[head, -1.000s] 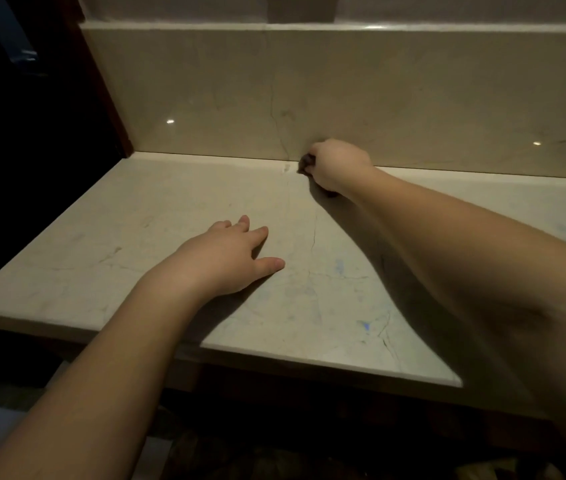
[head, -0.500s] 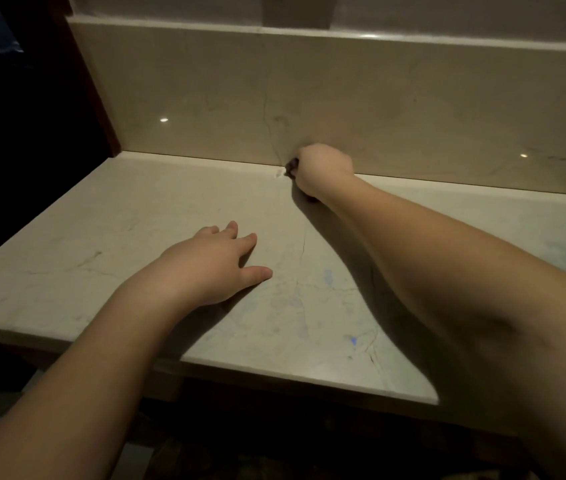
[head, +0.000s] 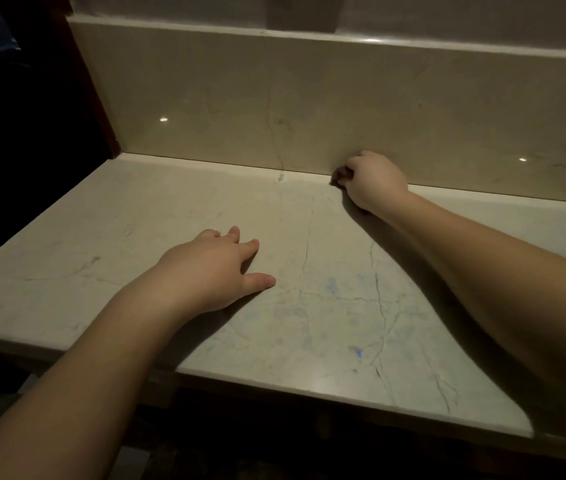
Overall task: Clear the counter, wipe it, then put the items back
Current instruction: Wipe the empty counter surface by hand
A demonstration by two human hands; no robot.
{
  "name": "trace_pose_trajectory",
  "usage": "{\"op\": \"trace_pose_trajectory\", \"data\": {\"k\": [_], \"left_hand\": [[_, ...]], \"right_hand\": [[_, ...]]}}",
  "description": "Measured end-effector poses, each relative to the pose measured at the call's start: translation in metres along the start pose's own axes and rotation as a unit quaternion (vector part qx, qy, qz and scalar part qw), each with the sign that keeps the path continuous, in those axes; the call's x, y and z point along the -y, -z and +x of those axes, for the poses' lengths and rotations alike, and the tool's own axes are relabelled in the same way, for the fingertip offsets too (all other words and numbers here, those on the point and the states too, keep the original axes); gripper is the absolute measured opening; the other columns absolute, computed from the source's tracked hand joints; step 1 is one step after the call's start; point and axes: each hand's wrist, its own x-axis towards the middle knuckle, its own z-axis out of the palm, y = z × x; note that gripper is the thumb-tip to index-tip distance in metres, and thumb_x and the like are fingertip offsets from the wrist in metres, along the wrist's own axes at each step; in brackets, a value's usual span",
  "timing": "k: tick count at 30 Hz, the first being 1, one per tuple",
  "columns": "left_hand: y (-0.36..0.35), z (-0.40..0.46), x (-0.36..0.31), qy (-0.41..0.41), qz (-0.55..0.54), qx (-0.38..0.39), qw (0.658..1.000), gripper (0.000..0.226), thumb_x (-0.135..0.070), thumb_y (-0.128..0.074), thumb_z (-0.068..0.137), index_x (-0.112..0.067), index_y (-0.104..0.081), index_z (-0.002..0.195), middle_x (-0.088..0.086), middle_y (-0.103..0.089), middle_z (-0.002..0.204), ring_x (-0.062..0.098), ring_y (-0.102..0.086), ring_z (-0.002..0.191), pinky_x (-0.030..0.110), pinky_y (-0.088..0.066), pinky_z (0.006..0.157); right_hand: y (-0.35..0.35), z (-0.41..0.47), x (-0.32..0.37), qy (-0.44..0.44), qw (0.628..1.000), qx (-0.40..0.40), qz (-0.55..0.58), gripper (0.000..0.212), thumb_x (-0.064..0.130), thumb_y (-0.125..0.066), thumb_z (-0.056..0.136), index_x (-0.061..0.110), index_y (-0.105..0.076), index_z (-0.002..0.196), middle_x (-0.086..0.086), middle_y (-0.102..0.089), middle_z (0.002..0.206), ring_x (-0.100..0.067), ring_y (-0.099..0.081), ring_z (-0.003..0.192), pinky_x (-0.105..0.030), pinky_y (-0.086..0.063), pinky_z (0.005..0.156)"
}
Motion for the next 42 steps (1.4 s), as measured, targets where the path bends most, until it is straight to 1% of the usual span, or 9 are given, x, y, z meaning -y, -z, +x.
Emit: {"op": "trace_pose_trajectory", "data": {"k": [5,9,18,22,25,31,34,39,42], "left_hand": [[0.002,0.001,-0.001,-0.001,0.008,0.001,1.0,0.074,-0.073,-0.034,0.086,-0.037,-0.023,0.149,-0.005,-0.014,0.161,0.024,-0.02,0.143,0.047,-0.038,0.104],[0.0,0.001,0.0,0.003,0.006,-0.001,1.0,0.074,-0.075,-0.033,0.085,-0.039,-0.022,0.149,-0.006,-0.013,0.161,0.023,-0.017,0.144,0.047,-0.038,0.103],[-0.003,0.0,0.0,0.011,-0.003,-0.009,1.0,0.076,-0.076,-0.032,0.083,-0.042,-0.018,0.149,-0.009,-0.012,0.161,0.021,-0.016,0.145,0.048,-0.038,0.103],[-0.004,0.002,0.001,0.017,-0.011,-0.013,1.0,0.077,-0.077,-0.033,0.081,-0.044,-0.017,0.149,-0.011,-0.011,0.161,0.021,-0.016,0.145,0.049,-0.038,0.105],[-0.005,0.001,0.002,0.02,-0.017,-0.014,1.0,0.077,-0.077,-0.034,0.081,-0.044,-0.017,0.149,-0.012,-0.011,0.16,0.02,-0.016,0.145,0.049,-0.039,0.106],[-0.003,-0.001,0.001,0.025,-0.03,-0.014,0.999,0.079,-0.077,-0.034,0.079,-0.045,-0.018,0.149,-0.013,-0.012,0.16,0.019,-0.018,0.144,0.048,-0.037,0.105],[-0.004,-0.001,0.0,0.028,-0.033,-0.013,0.999,0.079,-0.077,-0.034,0.079,-0.045,-0.017,0.149,-0.013,-0.012,0.16,0.02,-0.017,0.145,0.048,-0.035,0.107],[-0.003,-0.001,-0.002,0.034,-0.042,-0.02,0.998,0.076,-0.073,-0.039,0.083,-0.043,-0.02,0.149,-0.012,-0.013,0.16,0.021,-0.018,0.145,0.048,-0.033,0.109],[-0.003,-0.001,-0.003,0.034,-0.045,-0.019,0.998,0.075,-0.072,-0.04,0.084,-0.042,-0.021,0.15,-0.011,-0.013,0.16,0.022,-0.02,0.144,0.048,-0.032,0.11]], "right_hand": [[0.003,-0.01,0.019,0.071,0.995,0.046,0.061,0.018,0.034,-0.059,0.089,0.017,-0.061,0.093,-0.003,-0.048,0.092,-0.026,-0.05,0.094,-0.031,-0.031,0.068],[0.017,-0.033,-0.003,0.149,0.982,0.094,0.063,0.022,0.036,-0.061,0.088,0.022,-0.064,0.104,0.007,-0.048,0.089,-0.016,-0.042,0.082,-0.03,-0.027,0.066],[0.007,0.002,0.009,0.102,0.992,0.061,0.044,0.017,0.034,-0.058,0.09,0.017,-0.058,0.089,-0.011,-0.057,0.103,-0.031,-0.052,0.1,-0.033,-0.034,0.072],[0.017,-0.048,0.013,0.2,0.969,0.079,0.125,0.023,0.034,-0.063,0.086,0.021,-0.067,0.104,0.0,-0.06,0.1,-0.018,-0.053,0.094,-0.027,-0.035,0.072],[0.028,-0.082,0.008,0.271,0.943,0.124,0.15,0.02,0.037,-0.062,0.084,0.025,-0.066,0.1,0.009,-0.057,0.092,-0.007,-0.049,0.082,-0.024,-0.034,0.068],[0.024,-0.026,0.002,0.176,0.98,0.084,0.037,0.027,0.032,-0.059,0.09,0.016,-0.064,0.111,-0.005,-0.058,0.105,-0.027,-0.053,0.1,-0.033,-0.037,0.073],[0.021,-0.036,0.009,0.171,0.981,0.073,0.06,0.026,0.031,-0.059,0.09,0.013,-0.065,0.108,-0.007,-0.058,0.102,-0.028,-0.053,0.1,-0.034,-0.038,0.075],[0.042,-0.134,0.031,0.353,0.913,0.106,0.175,0.028,0.04,-0.055,0.085,0.017,-0.067,0.094,0.008,-0.049,0.083,-0.009,-0.046,0.074,-0.029,-0.037,0.063],[0.051,-0.14,0.033,0.372,0.902,0.153,0.158,0.025,0.04,-0.056,0.085,0.02,-0.066,0.095,0.015,-0.042,0.081,-0.007,-0.042,0.073,-0.03,-0.037,0.061]]}}
